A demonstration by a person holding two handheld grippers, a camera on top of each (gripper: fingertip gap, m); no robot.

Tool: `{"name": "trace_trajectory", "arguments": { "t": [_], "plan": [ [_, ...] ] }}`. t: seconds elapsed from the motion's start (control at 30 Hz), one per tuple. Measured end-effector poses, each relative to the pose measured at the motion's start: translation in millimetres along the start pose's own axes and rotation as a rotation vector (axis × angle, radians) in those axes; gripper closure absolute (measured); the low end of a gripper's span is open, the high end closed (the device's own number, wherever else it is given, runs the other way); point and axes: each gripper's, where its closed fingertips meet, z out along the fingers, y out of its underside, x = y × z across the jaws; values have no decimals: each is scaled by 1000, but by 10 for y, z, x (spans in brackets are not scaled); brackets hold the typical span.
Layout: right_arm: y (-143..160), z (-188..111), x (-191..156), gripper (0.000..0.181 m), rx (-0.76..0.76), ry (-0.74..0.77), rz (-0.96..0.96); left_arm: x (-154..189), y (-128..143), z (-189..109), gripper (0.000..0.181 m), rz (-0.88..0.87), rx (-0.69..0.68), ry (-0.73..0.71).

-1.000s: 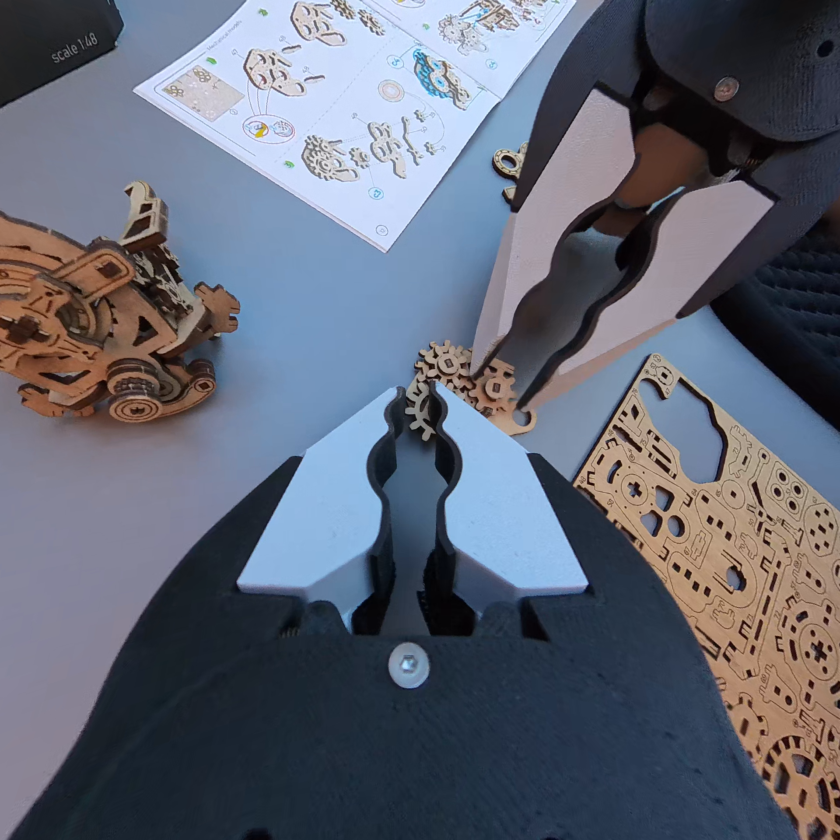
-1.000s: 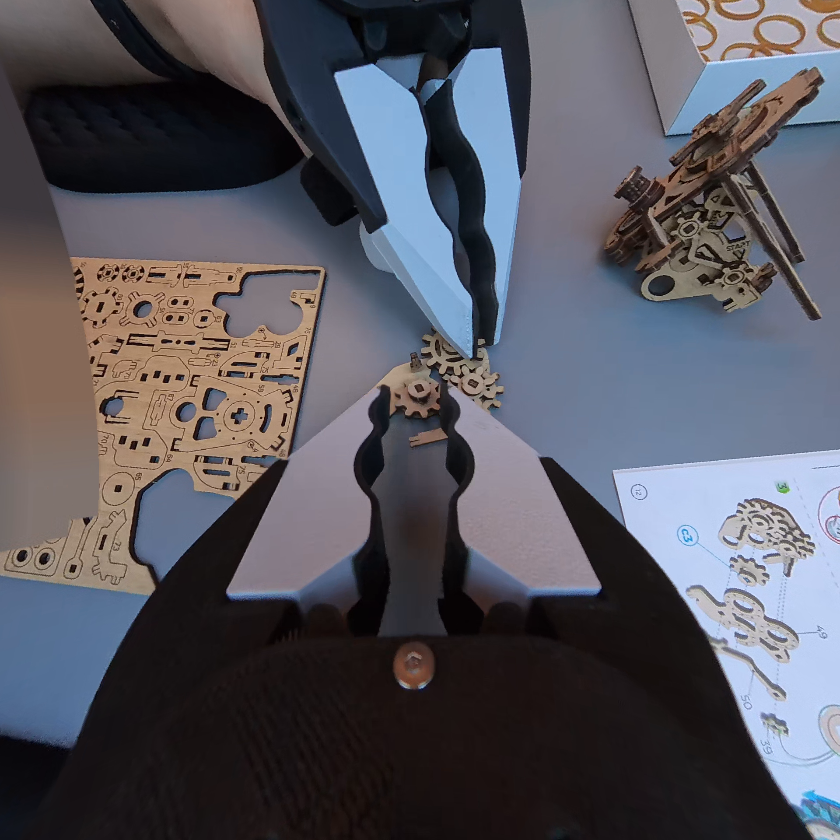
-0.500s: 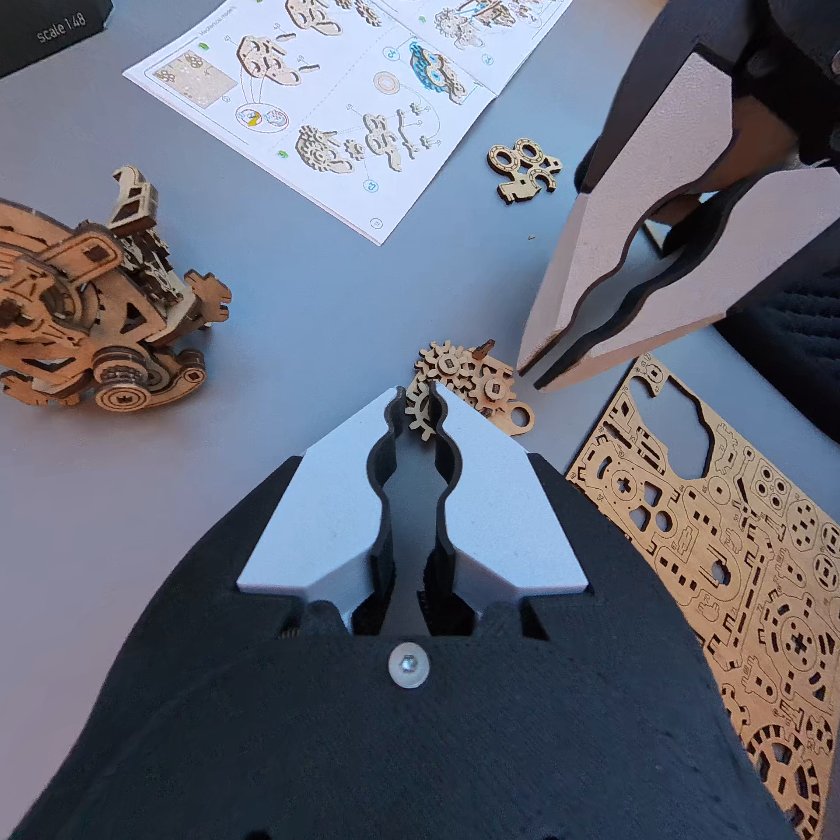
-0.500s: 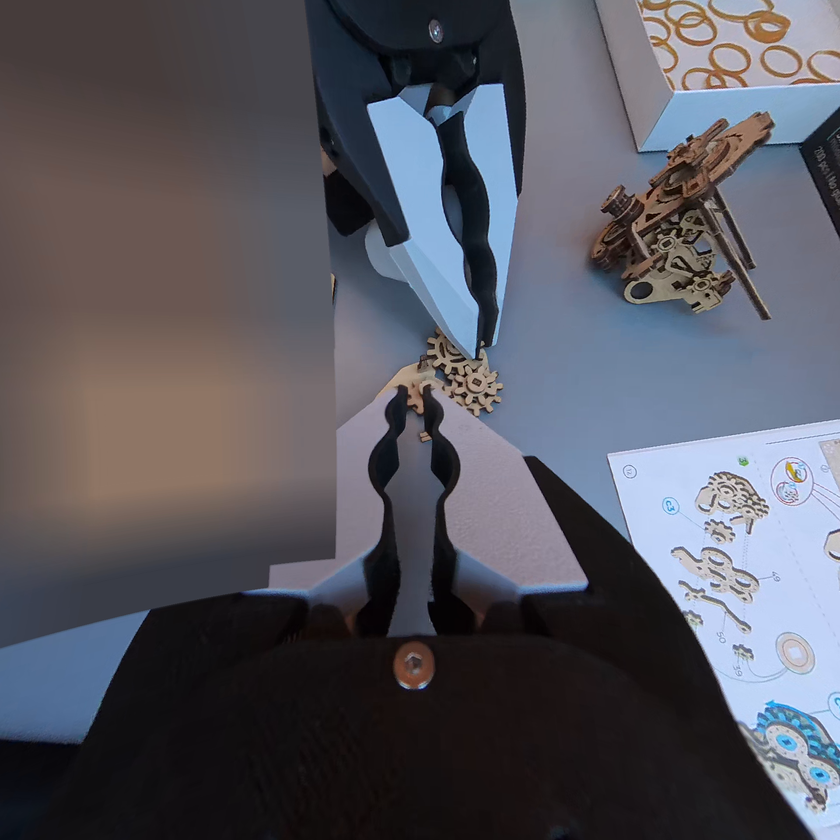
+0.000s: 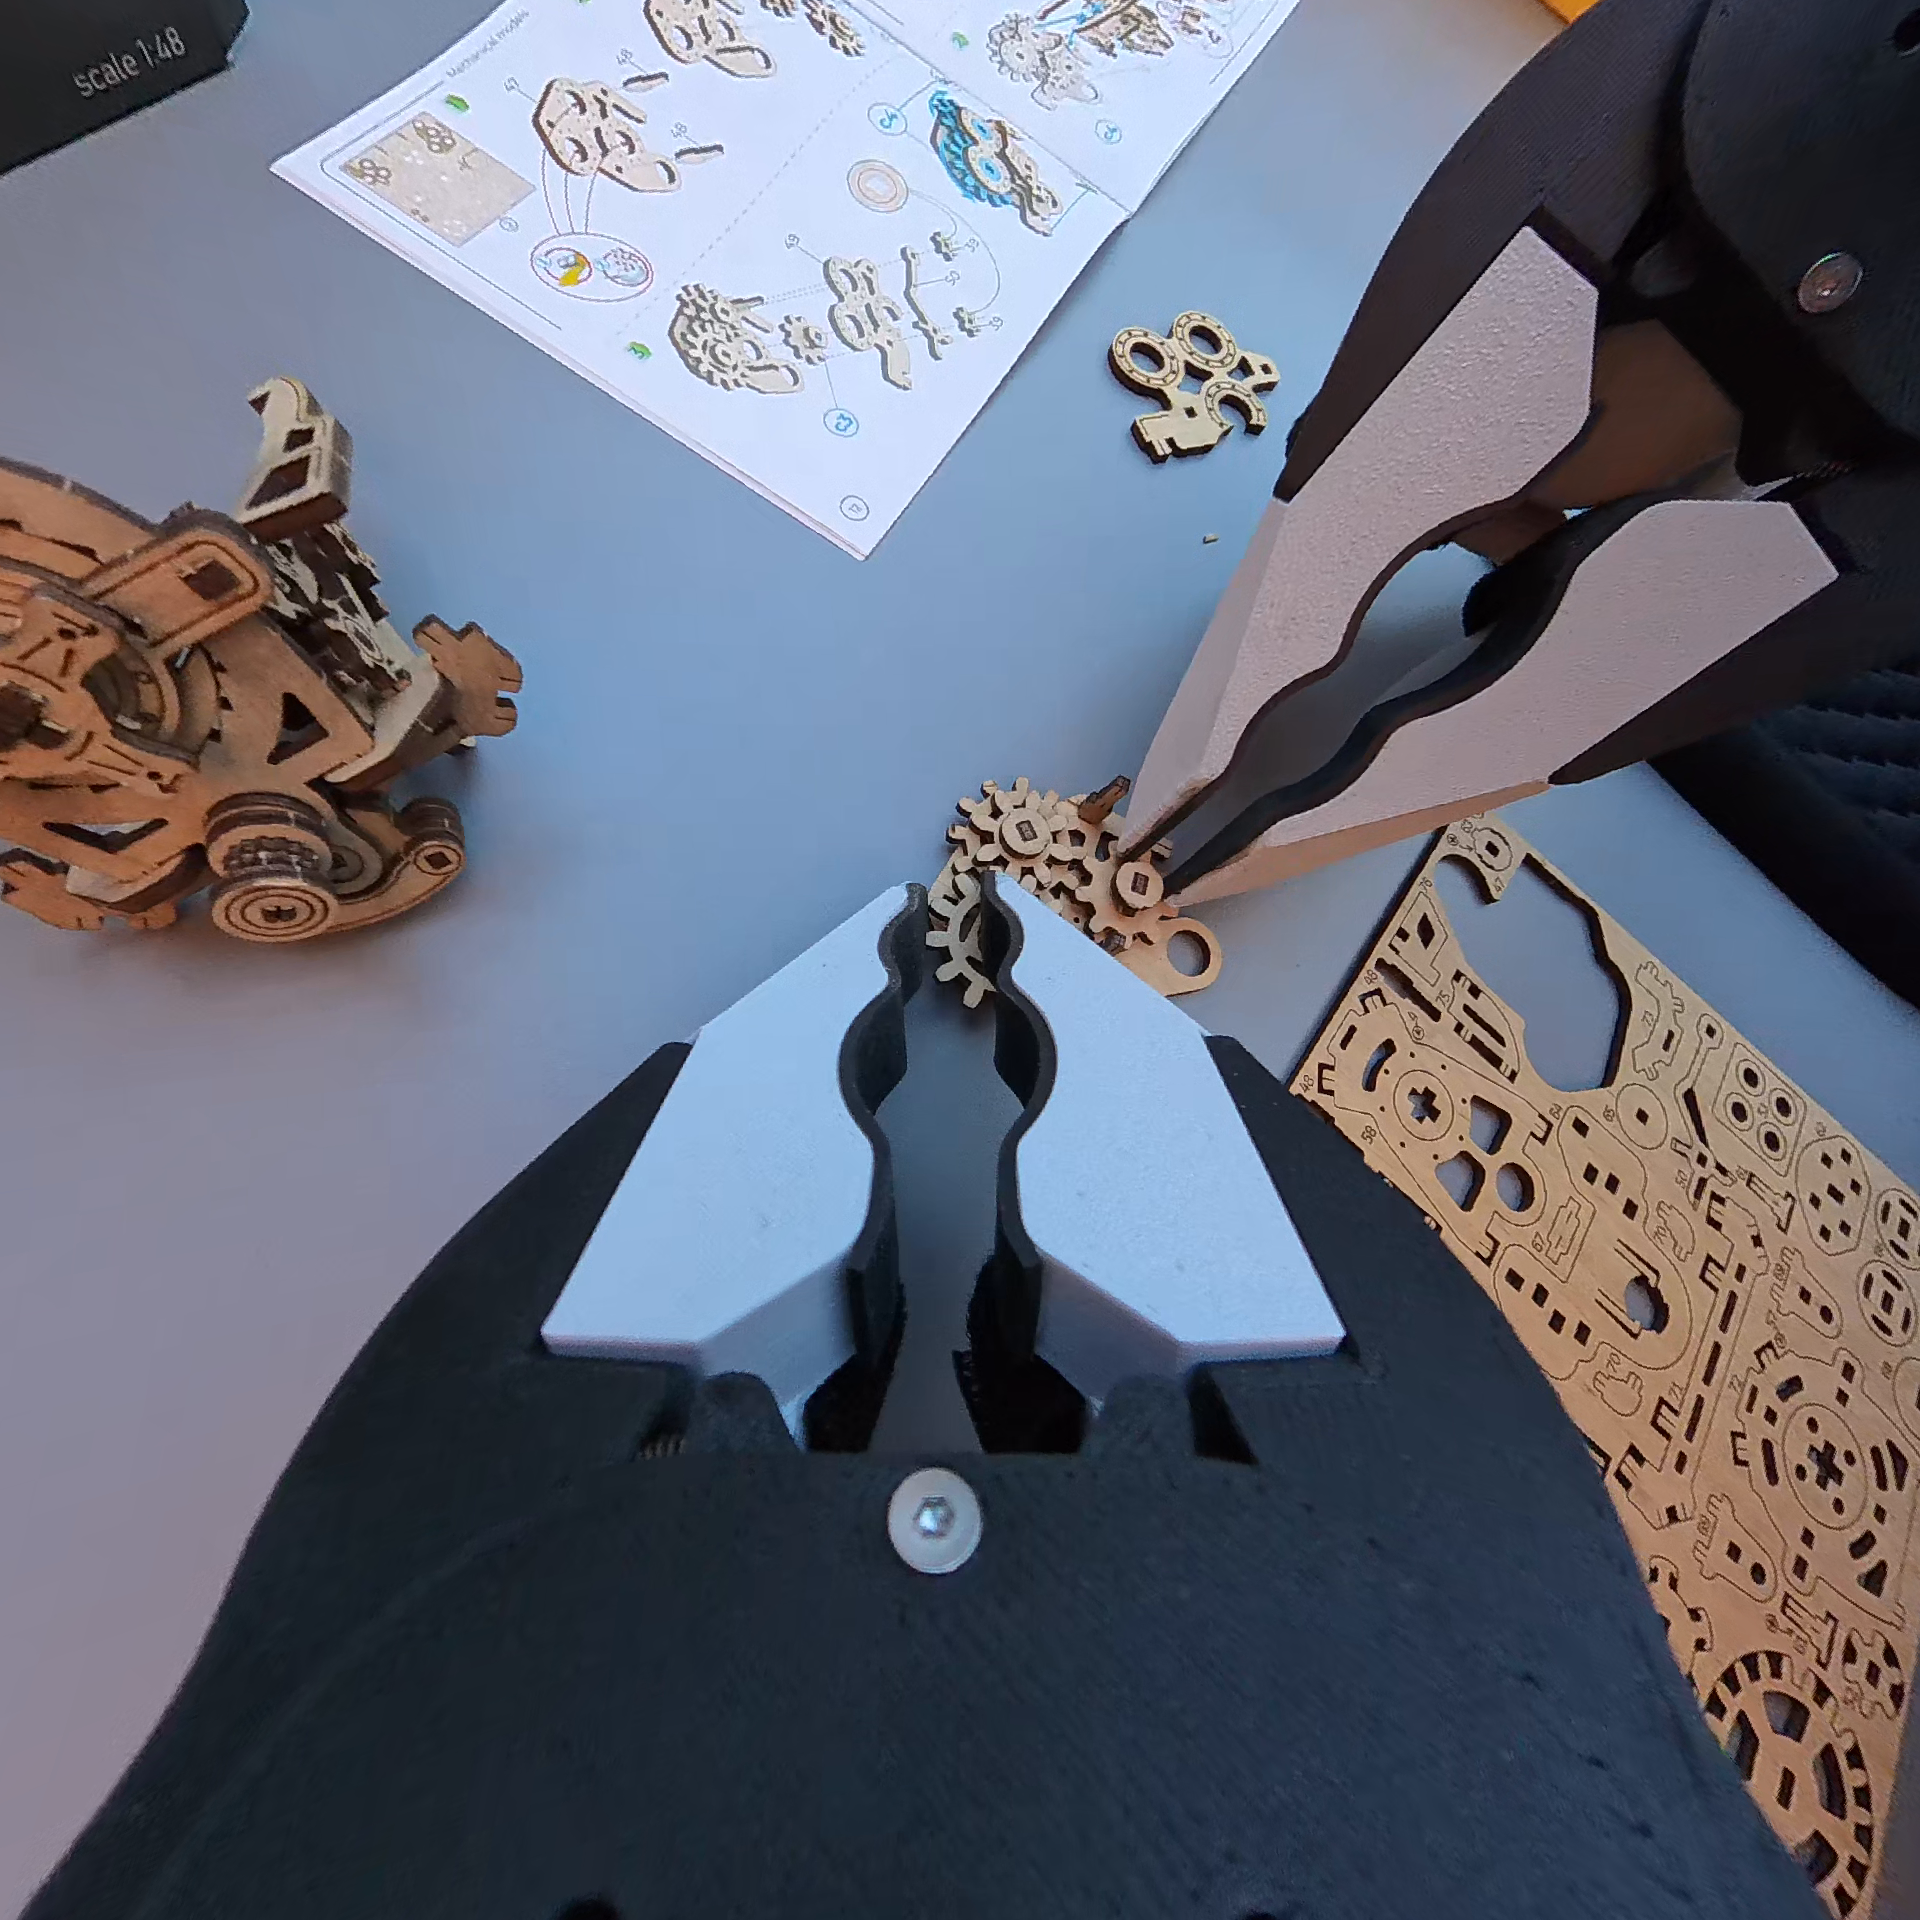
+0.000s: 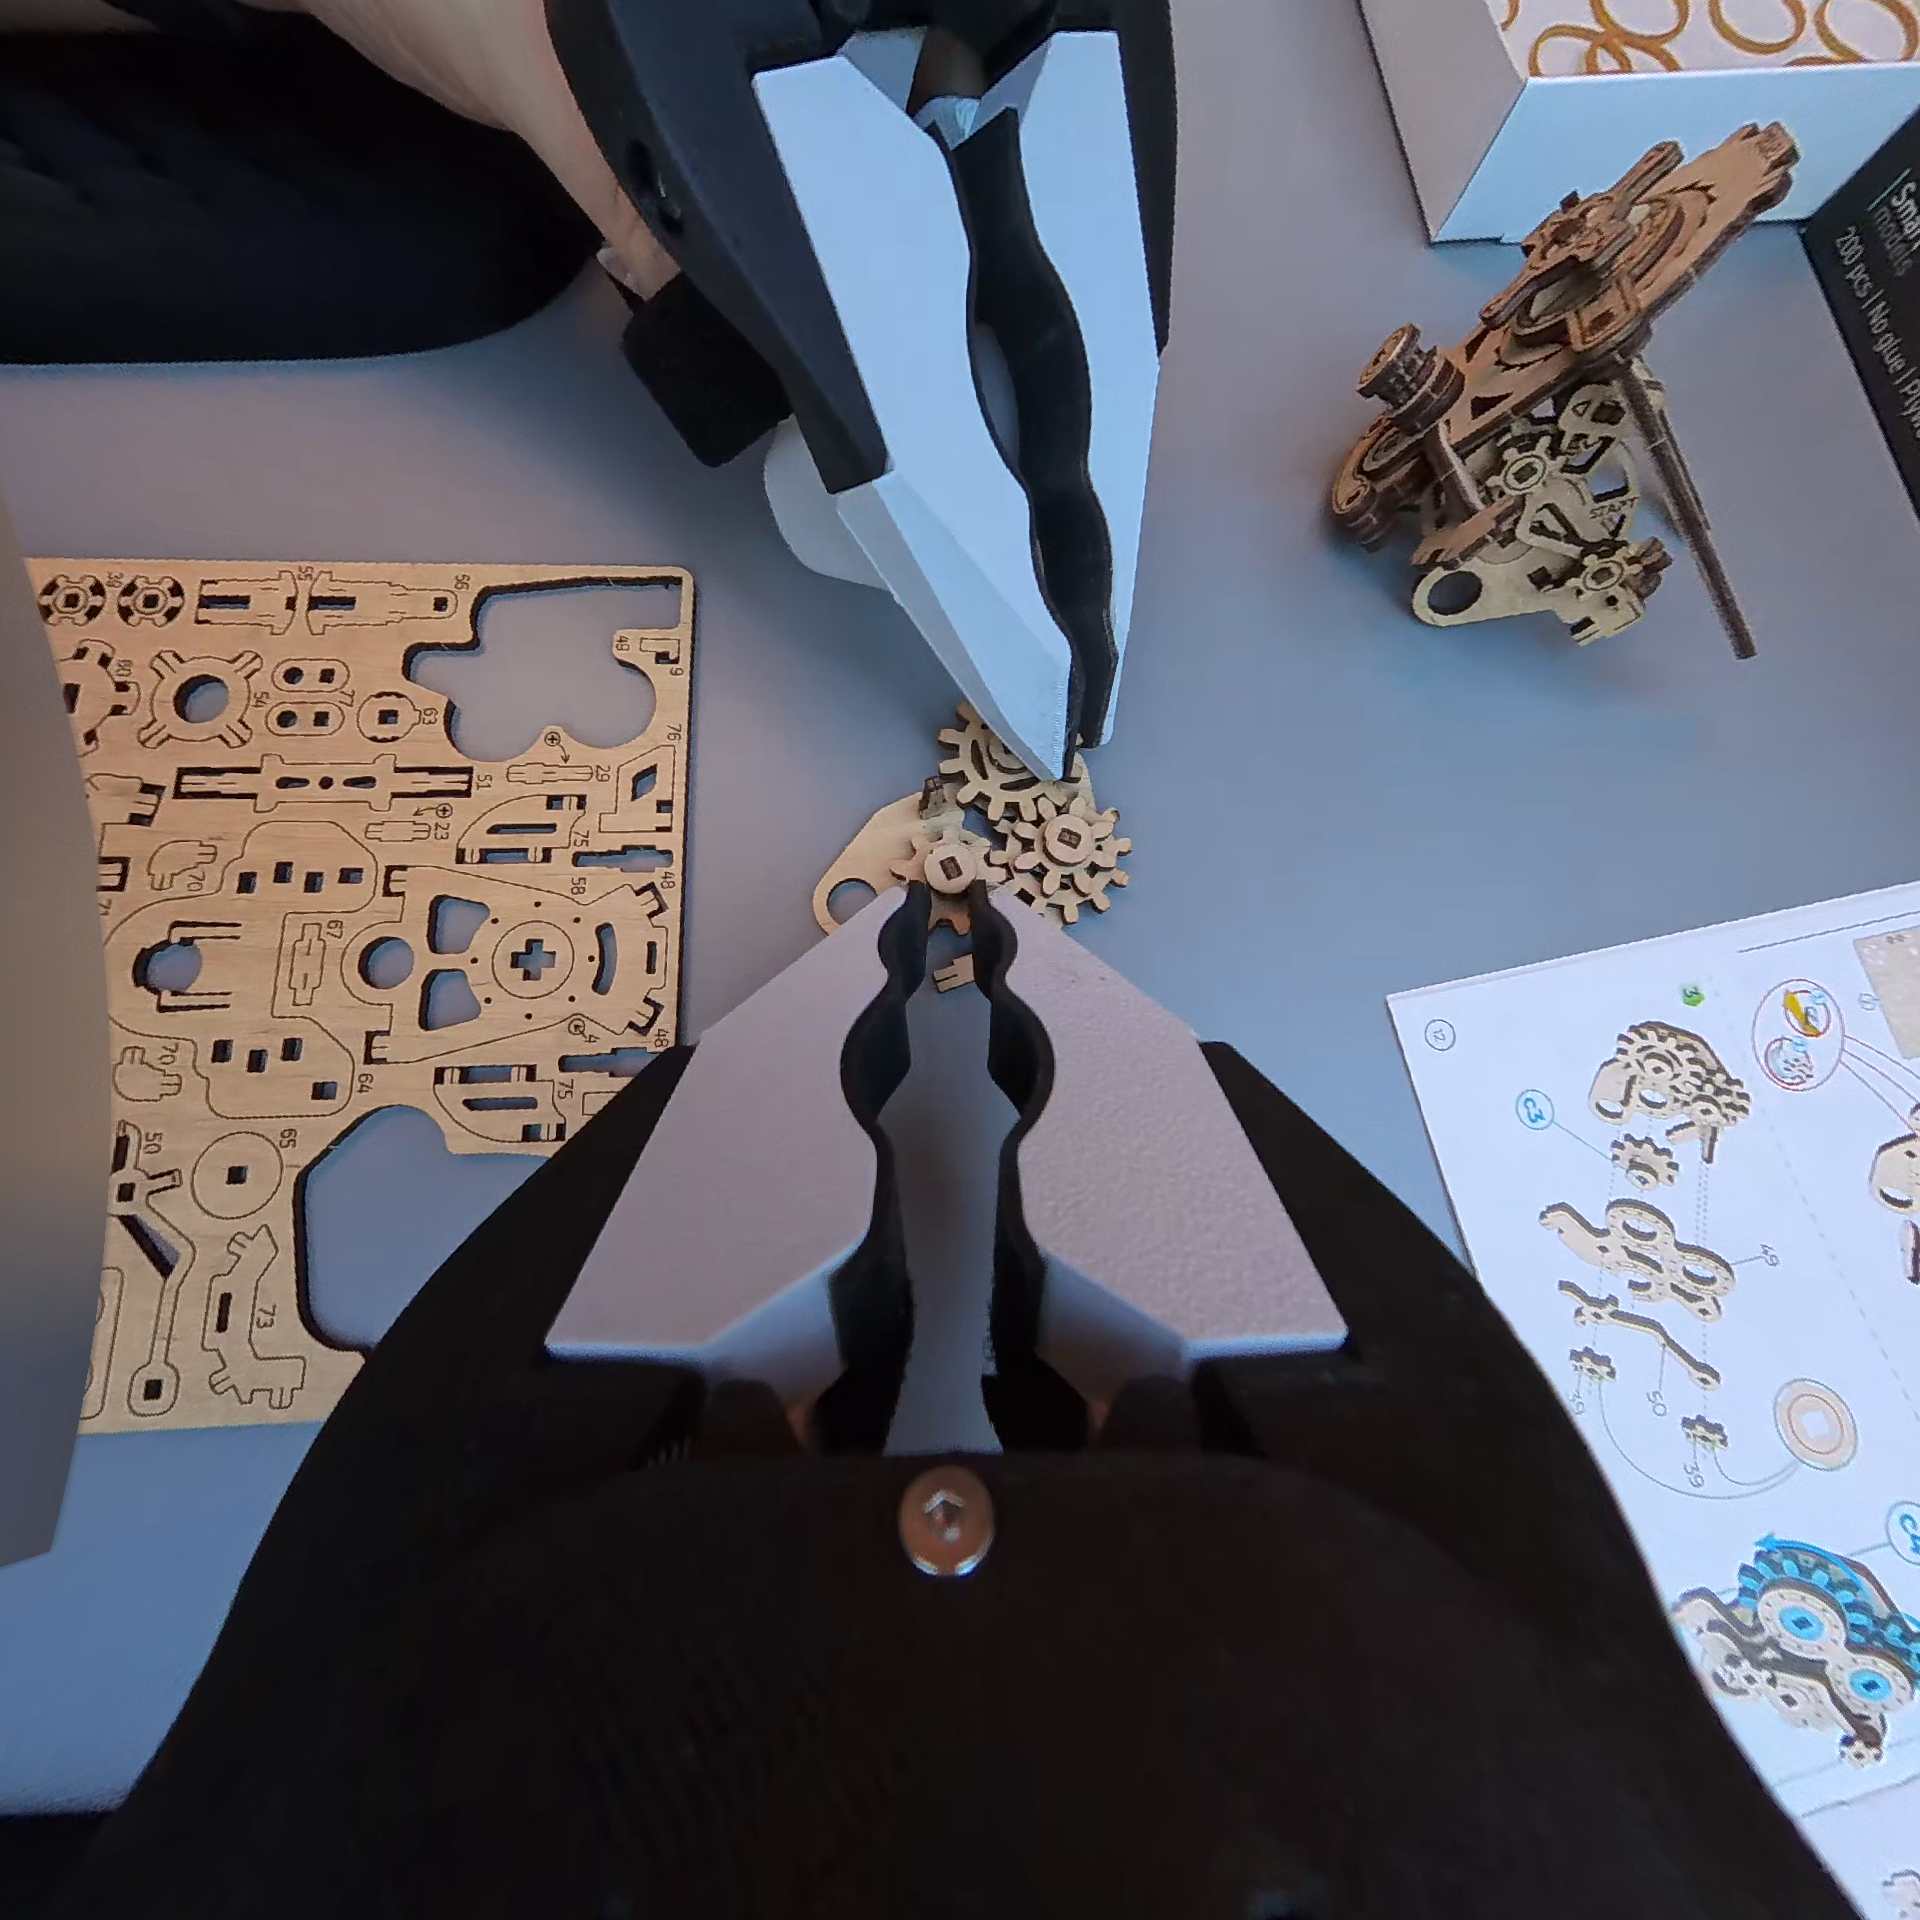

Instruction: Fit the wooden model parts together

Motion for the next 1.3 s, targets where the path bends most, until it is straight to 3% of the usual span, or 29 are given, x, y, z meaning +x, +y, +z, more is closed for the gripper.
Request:
{"name": "trace_trajectory", "arguments": {
  "t": [0.4, 0.63, 1.3],
  "plan": [
    [5, -2, -39, 172, -76, -117, -18, 3, -5, 7, 173, 17, -1, -7],
    [-177, -137, -50, 170, 23, -100, -48, 19, -4, 13, 173, 15, -2, 2],
    [-26, 37, -9, 172, -30, -73, -45, 26, -2, 14, 173, 11, -1, 7]
  ]
}}
